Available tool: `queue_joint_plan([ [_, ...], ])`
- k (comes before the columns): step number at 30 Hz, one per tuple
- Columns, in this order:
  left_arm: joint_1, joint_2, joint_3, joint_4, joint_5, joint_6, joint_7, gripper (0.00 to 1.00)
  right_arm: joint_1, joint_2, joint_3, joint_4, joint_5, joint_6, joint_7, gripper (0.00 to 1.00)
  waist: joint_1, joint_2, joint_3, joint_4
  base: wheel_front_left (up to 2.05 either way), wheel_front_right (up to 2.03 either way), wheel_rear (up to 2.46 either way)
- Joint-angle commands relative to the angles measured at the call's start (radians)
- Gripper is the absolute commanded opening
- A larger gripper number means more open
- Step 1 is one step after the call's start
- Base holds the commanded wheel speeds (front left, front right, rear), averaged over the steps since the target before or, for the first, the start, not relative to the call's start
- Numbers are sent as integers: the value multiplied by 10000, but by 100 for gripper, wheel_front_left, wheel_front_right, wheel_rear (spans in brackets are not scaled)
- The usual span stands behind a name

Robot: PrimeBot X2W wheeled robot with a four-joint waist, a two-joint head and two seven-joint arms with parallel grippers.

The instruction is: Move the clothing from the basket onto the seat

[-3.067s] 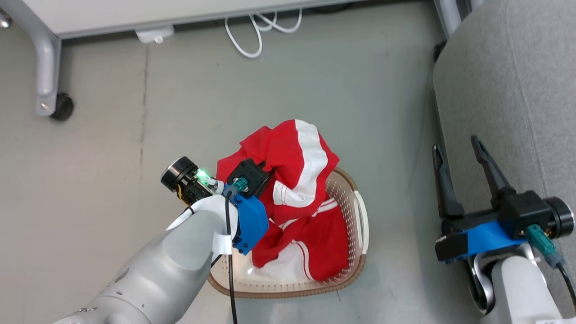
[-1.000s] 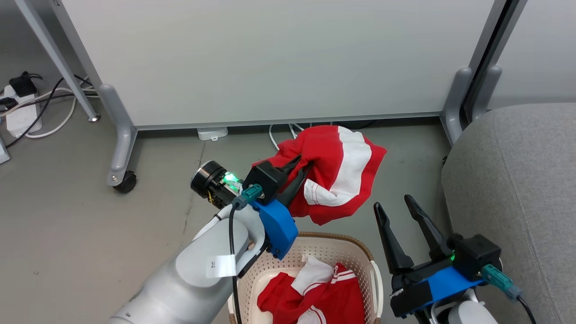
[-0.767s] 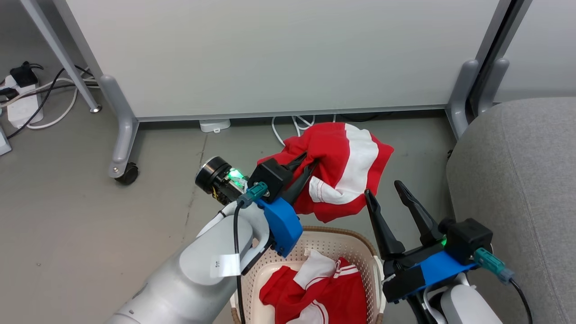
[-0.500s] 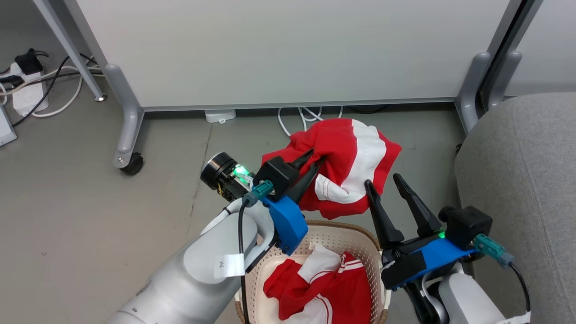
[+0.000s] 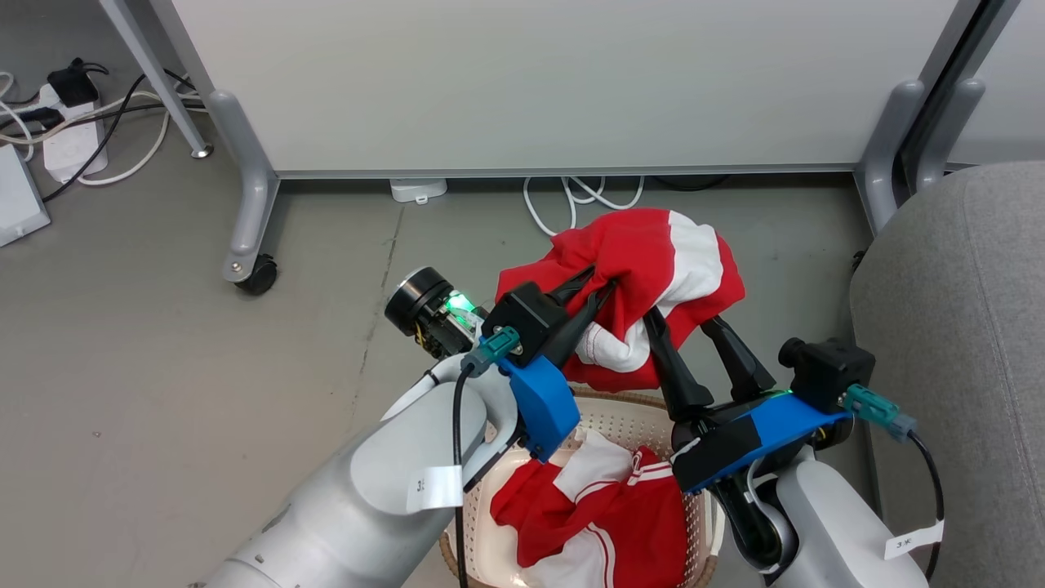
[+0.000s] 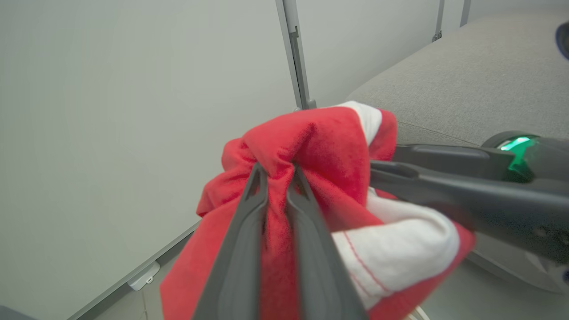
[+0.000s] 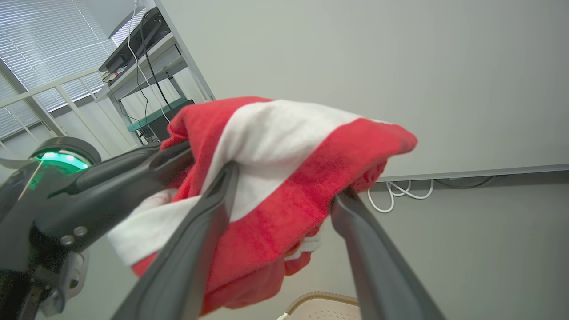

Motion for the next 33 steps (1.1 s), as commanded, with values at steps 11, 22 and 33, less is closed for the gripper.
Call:
queue_joint_plan([
  [11,-99,-77,-38,13,52,-52,-51,0,-332,-39,586,-96,697,5,-35,100,-1,-1,31,46,0,0,0],
  [22,-41,-105,-15,40,61,-63,-51,0,-483,-39,861,-45,772,5,-35,0,-1,-1,-2,22,0,0,0],
  [33,-56,-125,22,75,56,-67,-51,0,-430,-39,849,-16,598,5,-35,0,-1,-1,9,17,0,0,0],
])
